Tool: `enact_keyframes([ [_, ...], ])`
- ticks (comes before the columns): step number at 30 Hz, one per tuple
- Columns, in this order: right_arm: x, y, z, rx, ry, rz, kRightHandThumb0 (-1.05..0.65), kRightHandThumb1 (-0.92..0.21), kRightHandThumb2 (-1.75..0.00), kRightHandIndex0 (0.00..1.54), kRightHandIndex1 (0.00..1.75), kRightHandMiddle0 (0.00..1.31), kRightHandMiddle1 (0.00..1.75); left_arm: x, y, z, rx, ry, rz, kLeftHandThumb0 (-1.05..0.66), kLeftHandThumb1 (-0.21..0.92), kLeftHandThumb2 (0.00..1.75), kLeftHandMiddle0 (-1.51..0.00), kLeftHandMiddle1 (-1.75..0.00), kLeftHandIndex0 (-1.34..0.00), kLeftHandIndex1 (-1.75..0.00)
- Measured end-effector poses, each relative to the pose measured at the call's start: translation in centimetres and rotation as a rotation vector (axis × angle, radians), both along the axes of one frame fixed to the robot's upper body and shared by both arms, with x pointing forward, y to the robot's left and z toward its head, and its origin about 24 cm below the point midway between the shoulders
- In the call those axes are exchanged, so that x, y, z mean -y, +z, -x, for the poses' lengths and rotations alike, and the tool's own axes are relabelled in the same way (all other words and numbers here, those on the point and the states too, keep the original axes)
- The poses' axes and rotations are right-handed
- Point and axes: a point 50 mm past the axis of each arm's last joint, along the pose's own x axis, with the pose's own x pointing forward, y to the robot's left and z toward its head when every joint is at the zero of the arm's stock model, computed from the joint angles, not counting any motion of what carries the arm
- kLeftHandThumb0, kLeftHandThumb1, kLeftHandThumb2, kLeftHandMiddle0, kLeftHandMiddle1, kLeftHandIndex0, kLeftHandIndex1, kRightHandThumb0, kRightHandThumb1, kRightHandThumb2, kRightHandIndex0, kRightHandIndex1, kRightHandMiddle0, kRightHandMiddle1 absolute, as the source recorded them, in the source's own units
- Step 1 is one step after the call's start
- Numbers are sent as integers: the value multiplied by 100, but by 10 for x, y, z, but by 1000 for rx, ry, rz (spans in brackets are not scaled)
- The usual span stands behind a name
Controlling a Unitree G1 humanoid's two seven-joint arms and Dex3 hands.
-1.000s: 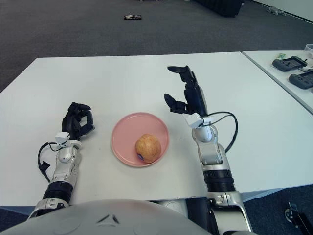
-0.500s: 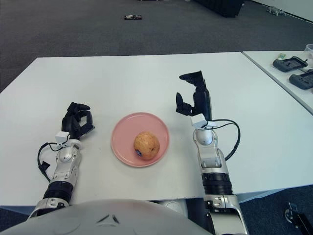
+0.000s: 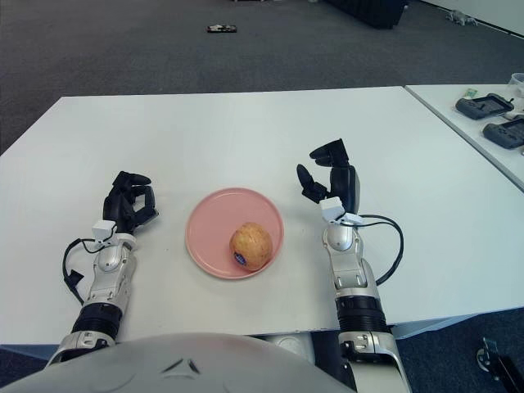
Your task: Put the apple into the plate.
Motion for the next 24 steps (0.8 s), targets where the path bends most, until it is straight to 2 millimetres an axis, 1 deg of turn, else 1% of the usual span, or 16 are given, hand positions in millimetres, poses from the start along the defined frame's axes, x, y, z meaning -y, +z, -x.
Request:
enact_keyframes([
  [6, -1, -15, 0, -73, 14, -23, -37, -72, -81, 58, 132, 31, 175, 0, 0, 0, 1, -6, 8, -42, 49, 112, -82, -175, -48, -175],
  [11, -1, -28, 3, -136, 26, -53, -37, -73, -80, 58, 132, 30, 175, 0, 0, 0, 2, -7, 10, -42, 49, 111, -82, -175, -47, -175],
  [24, 2, -43, 10, -213, 53, -122, -37, -75, -77, 55, 131, 29, 175, -1, 0, -1, -2, 6, -8, -42, 49, 112, -82, -175, -48, -175],
])
